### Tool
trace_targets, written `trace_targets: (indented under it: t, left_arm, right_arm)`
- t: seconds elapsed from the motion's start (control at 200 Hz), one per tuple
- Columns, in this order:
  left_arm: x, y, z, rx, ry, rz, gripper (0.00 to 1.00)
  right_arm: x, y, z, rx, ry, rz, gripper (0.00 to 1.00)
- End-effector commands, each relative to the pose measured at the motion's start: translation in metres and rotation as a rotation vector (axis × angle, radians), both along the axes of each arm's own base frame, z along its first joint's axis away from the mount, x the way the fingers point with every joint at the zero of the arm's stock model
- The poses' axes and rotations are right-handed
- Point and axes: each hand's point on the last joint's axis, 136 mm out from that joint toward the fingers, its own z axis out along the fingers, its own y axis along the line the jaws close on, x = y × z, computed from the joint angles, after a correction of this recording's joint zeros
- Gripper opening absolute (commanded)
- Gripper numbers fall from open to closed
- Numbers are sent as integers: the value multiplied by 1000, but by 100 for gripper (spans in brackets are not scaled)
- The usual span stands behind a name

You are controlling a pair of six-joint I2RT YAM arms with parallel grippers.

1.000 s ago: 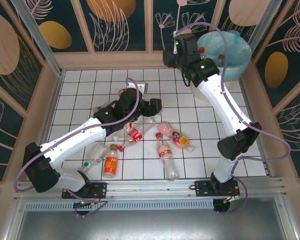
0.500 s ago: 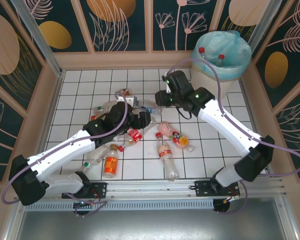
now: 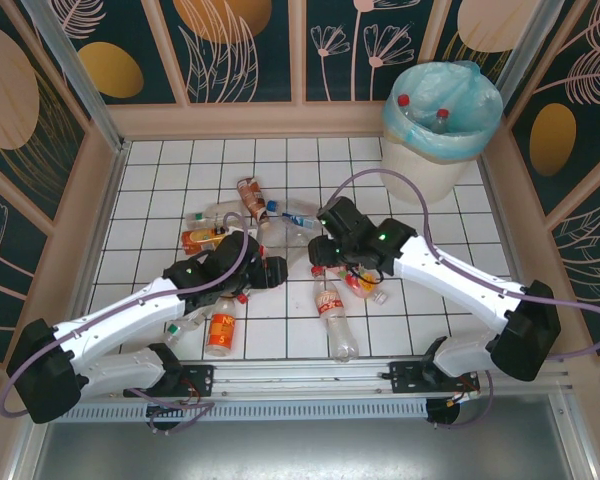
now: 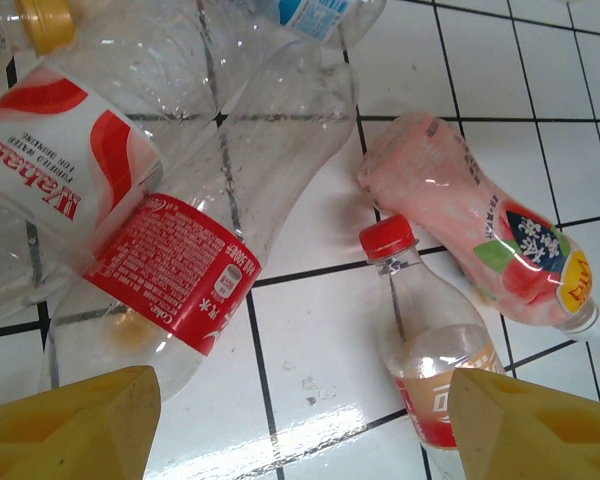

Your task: Put the plastic bottles in the bin

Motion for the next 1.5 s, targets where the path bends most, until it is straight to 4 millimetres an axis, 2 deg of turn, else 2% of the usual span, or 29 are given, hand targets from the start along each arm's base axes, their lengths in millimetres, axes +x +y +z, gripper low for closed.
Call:
trace_targets:
  t: [0.0,0.26,0.54,0.776,0.891,1.111,1.496]
  left_arm:
    - [-2,2,-7,7,32,10,76]
    - [-2,0,-13,2,44,13,76]
    - [-4,4,-14,18,43,13,76]
    - [-5,11,-23,53,45,19,77]
    - [-3,11,-23,74,35,14,77]
    - [2,15,-19,115,13,18,77]
    - [-1,21,-26,117,23,35,78]
  right_arm:
    - [-3,6,-11,-10,11,-20,44]
    - [-7,6,-35,-78,48,-2,44]
    - [-6,9,-44,-99,68,8,44]
    - [-10,4,-63,-146,104,6,44]
    - [-10,7,-71,-160,128,18,44]
    - [-10,12,-80,-175,148,40,44]
    - [-11,10,-93,-199,180,45,45]
